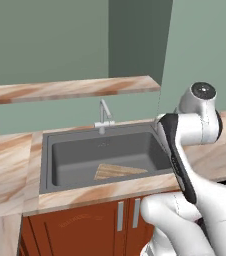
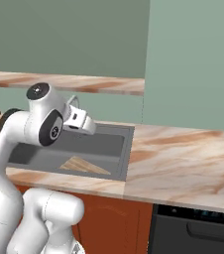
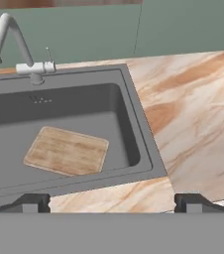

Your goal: Move the cutting board and knife to the sink. Then move spray from the shelves to the counter.

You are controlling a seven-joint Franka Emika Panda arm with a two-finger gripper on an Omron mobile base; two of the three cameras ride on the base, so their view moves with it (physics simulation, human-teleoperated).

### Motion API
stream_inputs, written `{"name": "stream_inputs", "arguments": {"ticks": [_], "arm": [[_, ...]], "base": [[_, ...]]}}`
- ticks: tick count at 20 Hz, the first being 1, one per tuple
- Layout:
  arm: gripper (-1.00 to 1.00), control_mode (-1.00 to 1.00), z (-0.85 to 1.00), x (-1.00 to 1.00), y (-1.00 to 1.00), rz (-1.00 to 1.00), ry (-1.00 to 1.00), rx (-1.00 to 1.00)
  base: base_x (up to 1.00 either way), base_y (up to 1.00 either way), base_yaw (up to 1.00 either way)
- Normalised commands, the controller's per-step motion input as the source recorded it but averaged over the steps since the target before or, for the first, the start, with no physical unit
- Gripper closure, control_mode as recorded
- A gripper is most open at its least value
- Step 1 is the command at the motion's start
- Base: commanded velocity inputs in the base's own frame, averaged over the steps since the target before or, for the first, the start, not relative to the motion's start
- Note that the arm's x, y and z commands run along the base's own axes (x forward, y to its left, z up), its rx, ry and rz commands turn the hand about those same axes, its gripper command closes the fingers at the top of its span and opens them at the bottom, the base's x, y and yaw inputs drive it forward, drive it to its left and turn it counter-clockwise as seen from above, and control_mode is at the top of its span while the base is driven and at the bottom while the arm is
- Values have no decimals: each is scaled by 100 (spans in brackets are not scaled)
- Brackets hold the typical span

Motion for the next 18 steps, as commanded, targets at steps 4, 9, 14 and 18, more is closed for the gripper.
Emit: {"name": "stream_inputs", "arguments": {"ticks": [4,9,14,18], "arm": [[-100,-100,81,-100,-19,0,0,0],[-100,-100,91,-100,-9,0,3,0],[-100,-100,48,-100,0,0,2,0],[-100,-100,1,-81,19,0,0,-1]], "base": [[0,0,0],[0,0,0],[0,0,0],[0,0,0]]}}
